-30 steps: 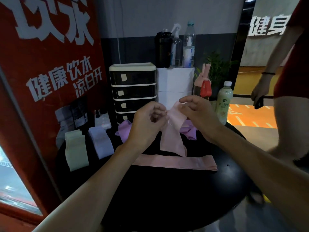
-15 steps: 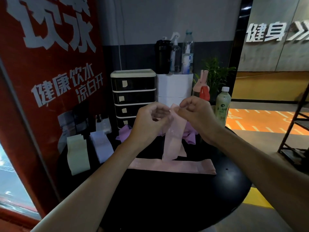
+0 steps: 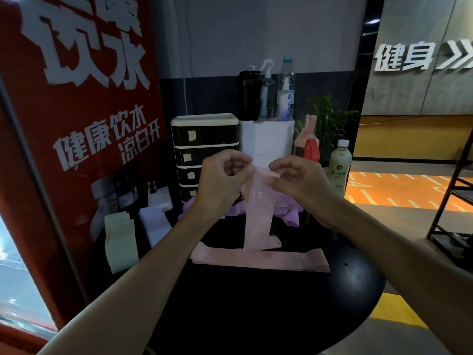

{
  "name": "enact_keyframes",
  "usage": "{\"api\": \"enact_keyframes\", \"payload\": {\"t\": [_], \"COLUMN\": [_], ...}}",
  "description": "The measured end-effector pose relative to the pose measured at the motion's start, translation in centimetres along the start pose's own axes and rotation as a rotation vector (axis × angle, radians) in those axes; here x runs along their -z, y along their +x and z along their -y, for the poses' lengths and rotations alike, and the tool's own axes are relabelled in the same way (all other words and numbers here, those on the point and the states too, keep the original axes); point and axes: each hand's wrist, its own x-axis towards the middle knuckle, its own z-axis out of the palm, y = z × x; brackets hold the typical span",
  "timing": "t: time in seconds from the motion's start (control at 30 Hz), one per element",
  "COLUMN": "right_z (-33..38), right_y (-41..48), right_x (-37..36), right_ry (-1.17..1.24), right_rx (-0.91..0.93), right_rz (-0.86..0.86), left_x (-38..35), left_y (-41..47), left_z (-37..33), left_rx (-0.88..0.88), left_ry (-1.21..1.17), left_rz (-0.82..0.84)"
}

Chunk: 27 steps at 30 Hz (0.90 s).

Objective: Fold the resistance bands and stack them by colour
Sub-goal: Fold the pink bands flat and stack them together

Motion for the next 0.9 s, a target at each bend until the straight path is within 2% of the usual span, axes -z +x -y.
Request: {"api": "enact_keyframes", "payload": {"t": [0.2, 0.4, 0.7, 0.9], "right_z": [0.3, 1.4, 2.1, 2.9], "right_y": [0.4, 0.5, -0.2, 0.5], "right_x": [0.2, 0.5, 0.8, 0.7], "right_ry": [0.004, 0.072, 0.121, 0.125], "right_rx": [0.046, 0.027, -0.039, -0.006], "right_rz": [-0.061, -0.116, -0.067, -0.134], "left_x": [0.0, -0.2, -0.3, 0.1], "left_y": [0.4, 0.5, 0.4, 0.7], "left_z": [-0.9, -1.2, -2.3, -3.1], "left_rx": [-0.033, 0.066, 0.022, 0.009], "left_ry": [0.032, 0.072, -0.011, -0.006], "left_rz": [0.008, 0.165, 0.07, 0.083]}}
